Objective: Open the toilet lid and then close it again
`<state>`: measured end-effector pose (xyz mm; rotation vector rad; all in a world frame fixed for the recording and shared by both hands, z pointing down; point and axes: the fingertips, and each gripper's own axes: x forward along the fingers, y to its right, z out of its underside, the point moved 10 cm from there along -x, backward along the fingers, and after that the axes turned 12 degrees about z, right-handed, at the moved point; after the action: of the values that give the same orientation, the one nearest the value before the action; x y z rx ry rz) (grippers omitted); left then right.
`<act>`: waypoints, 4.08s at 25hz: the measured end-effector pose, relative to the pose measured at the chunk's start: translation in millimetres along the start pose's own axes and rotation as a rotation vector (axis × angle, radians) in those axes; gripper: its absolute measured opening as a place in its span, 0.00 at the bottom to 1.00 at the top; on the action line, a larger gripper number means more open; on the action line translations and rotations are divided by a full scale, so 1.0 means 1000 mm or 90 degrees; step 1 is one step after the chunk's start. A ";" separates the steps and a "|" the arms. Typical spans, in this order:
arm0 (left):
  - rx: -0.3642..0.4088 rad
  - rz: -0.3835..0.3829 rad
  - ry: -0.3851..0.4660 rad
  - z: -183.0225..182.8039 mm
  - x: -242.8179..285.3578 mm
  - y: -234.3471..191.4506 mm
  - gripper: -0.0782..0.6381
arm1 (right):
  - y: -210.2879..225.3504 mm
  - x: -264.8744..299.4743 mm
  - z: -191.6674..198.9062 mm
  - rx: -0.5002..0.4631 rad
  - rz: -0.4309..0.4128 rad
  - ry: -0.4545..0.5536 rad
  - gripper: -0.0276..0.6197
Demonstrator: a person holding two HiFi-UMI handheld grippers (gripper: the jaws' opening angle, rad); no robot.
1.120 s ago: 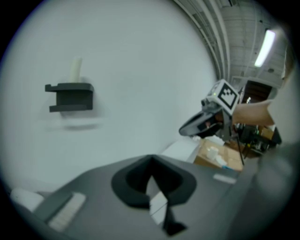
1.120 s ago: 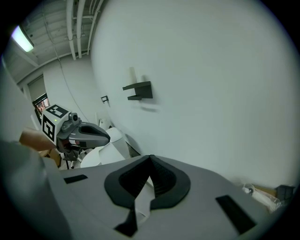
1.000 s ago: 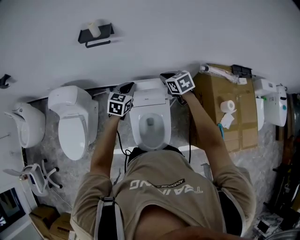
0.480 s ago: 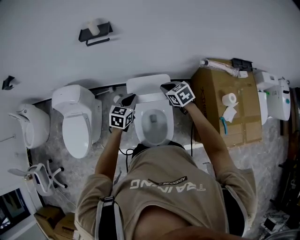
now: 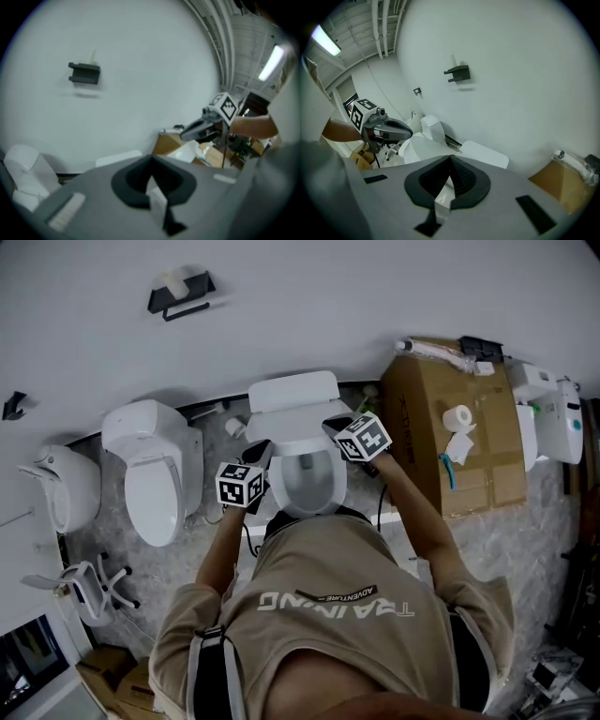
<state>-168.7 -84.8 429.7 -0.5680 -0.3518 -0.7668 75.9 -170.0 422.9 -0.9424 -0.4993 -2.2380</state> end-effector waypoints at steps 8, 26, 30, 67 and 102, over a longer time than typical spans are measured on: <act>-0.041 0.001 -0.064 0.035 -0.003 0.024 0.11 | -0.019 -0.006 0.050 0.012 -0.007 -0.020 0.06; -0.113 0.039 -0.204 0.130 0.000 0.055 0.11 | -0.077 -0.003 0.147 -0.052 -0.007 -0.144 0.06; -0.122 0.083 -0.239 0.152 0.004 0.055 0.11 | -0.090 0.004 0.167 -0.030 0.013 -0.190 0.06; -0.244 0.120 -0.494 0.359 0.091 0.045 0.11 | -0.135 0.123 0.361 0.080 0.020 -0.400 0.06; -0.148 0.199 -0.586 0.442 0.140 0.014 0.11 | -0.133 0.198 0.423 0.024 -0.030 -0.471 0.06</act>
<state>-106.4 110.8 845.3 -1.1583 -0.9991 -0.1990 85.7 79.1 839.7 -1.7507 -0.8824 -1.8501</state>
